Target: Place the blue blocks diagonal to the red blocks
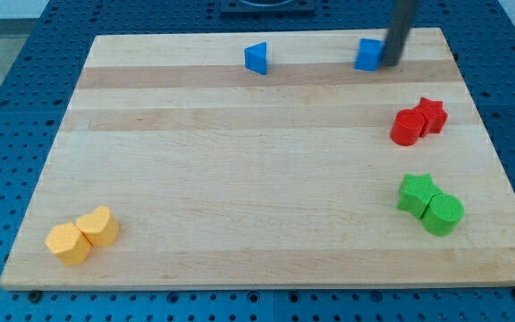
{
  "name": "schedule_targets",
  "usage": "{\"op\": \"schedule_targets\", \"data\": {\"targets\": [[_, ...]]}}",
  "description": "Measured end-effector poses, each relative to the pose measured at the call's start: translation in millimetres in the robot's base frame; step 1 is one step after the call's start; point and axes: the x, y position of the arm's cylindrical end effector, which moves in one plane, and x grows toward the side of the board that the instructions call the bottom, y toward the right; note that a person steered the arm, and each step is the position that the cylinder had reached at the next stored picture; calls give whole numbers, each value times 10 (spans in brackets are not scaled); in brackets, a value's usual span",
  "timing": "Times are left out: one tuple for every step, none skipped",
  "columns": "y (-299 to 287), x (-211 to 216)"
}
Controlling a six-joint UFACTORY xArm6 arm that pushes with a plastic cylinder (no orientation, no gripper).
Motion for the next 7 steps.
{"op": "schedule_targets", "data": {"targets": [[-933, 144], [-775, 213], [-130, 187], [166, -195], [-10, -487], [-632, -324], [-1245, 36]]}}
